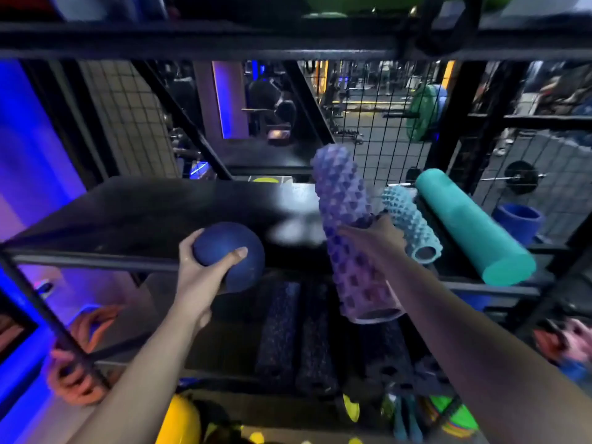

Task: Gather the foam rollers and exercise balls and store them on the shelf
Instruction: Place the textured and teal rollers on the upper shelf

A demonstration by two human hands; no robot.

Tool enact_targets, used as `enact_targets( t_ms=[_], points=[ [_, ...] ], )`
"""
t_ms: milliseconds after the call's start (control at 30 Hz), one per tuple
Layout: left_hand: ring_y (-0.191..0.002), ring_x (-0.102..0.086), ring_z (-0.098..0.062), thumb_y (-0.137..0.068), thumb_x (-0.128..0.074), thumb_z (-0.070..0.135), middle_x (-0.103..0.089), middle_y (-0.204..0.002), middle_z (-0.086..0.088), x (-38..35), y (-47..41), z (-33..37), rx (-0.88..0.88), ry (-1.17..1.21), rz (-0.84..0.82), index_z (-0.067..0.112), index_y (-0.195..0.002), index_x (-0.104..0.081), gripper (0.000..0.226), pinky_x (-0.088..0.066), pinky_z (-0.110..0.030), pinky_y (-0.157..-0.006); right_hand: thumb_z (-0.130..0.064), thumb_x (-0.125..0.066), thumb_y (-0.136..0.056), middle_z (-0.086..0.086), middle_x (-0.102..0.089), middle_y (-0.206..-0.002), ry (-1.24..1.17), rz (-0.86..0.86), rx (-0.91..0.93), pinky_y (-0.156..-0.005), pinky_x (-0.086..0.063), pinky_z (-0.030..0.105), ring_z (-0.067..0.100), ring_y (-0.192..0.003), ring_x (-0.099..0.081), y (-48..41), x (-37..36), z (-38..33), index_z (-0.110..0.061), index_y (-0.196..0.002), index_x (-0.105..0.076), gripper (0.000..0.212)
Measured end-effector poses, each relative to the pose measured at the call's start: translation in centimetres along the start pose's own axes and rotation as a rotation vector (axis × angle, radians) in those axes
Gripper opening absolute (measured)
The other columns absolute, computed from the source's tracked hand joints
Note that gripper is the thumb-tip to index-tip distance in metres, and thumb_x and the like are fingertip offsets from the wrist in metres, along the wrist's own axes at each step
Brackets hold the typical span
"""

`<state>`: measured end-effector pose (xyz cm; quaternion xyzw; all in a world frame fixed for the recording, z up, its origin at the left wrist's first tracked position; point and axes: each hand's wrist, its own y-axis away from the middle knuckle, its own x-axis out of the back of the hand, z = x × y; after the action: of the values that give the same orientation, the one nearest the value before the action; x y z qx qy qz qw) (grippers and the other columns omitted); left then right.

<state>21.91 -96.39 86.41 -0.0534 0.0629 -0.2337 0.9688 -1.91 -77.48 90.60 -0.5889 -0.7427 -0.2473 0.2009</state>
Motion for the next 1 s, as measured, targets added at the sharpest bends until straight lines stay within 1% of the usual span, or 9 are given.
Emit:
enact_targets(
  t_ms=[100,233,300,400,500,600,700,833,1000],
  points=[
    [-0.119,-0.064,-0.018,-0.061,-0.098,0.027,-0.061,-0.130,0.006,-4.9,-4.0,0.1,-0.042,-0.047,-0.060,0.032,-0.135,-0.050,0.088,-0.058,-0.044,-0.096,-0.085,-0.073,-0.029,0.009,-0.062,-0.120,0.077,0.042,0.031,-0.090,-0.057,0.048,0.035,-0.110,-0.062,-4.3,1.0,-0.9,-0.026,-0.131,-0.043,0.122],
    [-0.117,-0.063,-0.015,-0.044,-0.099,0.045,-0.062,-0.129,0.006,-10.7,-9.3,-0.4,-0.098,-0.171,-0.111,0.032,-0.133,-0.053,0.100,-0.055,-0.049,-0.101,-0.067,-0.081,-0.063,0.013,-0.057,-0.130,0.159,0.061,0.058,-0.090,-0.047,0.039,0.036,-0.121,-0.055,-8.1,2.3,-1.8,-0.022,-0.140,-0.040,0.098],
    [-0.116,-0.062,-0.014,-0.043,-0.100,0.044,-0.062,-0.129,0.004,-12.9,-11.3,-0.7,-0.133,-0.285,-0.151,0.032,-0.133,-0.054,0.102,-0.054,-0.041,-0.103,-0.069,-0.079,-0.066,0.018,-0.051,-0.136,0.196,0.079,0.073,-0.098,-0.048,0.046,0.039,-0.126,-0.051,-10.2,1.9,-1.9,-0.022,-0.146,-0.033,0.104],
    [-0.112,-0.059,-0.014,-0.048,-0.103,0.035,-0.057,-0.130,-0.001,-15.2,-13.3,-1.7,-0.170,-0.458,-0.204,0.035,-0.133,-0.053,0.098,-0.048,-0.027,-0.093,-0.068,-0.076,-0.071,0.027,-0.032,-0.151,0.282,0.059,0.016,-0.108,-0.041,0.060,0.047,-0.138,-0.038,-13.0,1.0,-1.9,-0.022,-0.158,-0.009,0.120],
    [-0.108,-0.055,-0.018,-0.053,-0.100,0.034,-0.047,-0.128,0.000,-16.6,-14.6,-2.9,-0.133,-0.588,-0.219,0.039,-0.137,-0.049,0.098,-0.044,-0.029,-0.091,-0.064,-0.077,-0.074,0.023,-0.022,-0.160,0.298,0.027,-0.045,-0.109,-0.037,0.065,0.049,-0.142,-0.032,-15.0,0.2,-1.3,-0.021,-0.159,0.003,0.124],
    [-0.115,-0.058,-0.026,-0.044,-0.097,0.050,-0.046,-0.128,-0.002,-17.5,-16.4,-3.2,-0.089,-0.663,-0.208,0.044,-0.137,-0.047,0.106,-0.049,-0.037,-0.100,-0.070,-0.069,-0.077,0.017,-0.014,-0.164,0.318,-0.003,-0.078,-0.107,-0.038,0.067,0.049,-0.141,-0.034,-16.0,-0.4,-1.2,-0.020,-0.158,-0.002,0.116],
    [-0.125,-0.053,-0.035,-0.034,-0.085,0.067,-0.043,-0.137,-0.002,-18.6,-18.0,-3.4,-0.063,-0.823,-0.254,0.052,-0.138,-0.038,0.115,-0.048,-0.049,-0.107,-0.067,-0.046,-0.093,0.019,-0.019,-0.157,0.490,0.023,-0.035,-0.099,-0.041,0.068,0.049,-0.135,-0.036,-16.0,-1.7,-1.5,-0.014,-0.152,-0.018,0.085],
    [-0.128,-0.046,-0.042,-0.050,-0.091,0.059,-0.034,-0.146,-0.001,-19.9,-18.0,-4.8,-0.070,-1.043,-0.386,0.054,-0.144,-0.029,0.112,-0.048,-0.049,-0.101,-0.056,-0.037,-0.097,0.022,-0.032,-0.144,0.666,0.051,-0.008,-0.105,-0.032,0.066,0.050,-0.128,-0.040,-16.5,-3.7,-1.9,-0.011,-0.144,-0.030,0.066],
    [-0.133,-0.036,-0.045,-0.056,-0.090,0.053,-0.023,-0.150,-0.002,-21.1,-18.2,-5.6,-0.095,-1.173,-0.485,0.051,-0.147,-0.025,0.112,-0.047,-0.052,-0.099,-0.045,-0.039,-0.098,0.025,-0.037,-0.135,0.744,0.091,0.029,-0.096,-0.042,0.056,0.048,-0.118,-0.044,-16.7,-5.4,-2.0,-0.007,-0.137,-0.034,0.055]
  ],
)
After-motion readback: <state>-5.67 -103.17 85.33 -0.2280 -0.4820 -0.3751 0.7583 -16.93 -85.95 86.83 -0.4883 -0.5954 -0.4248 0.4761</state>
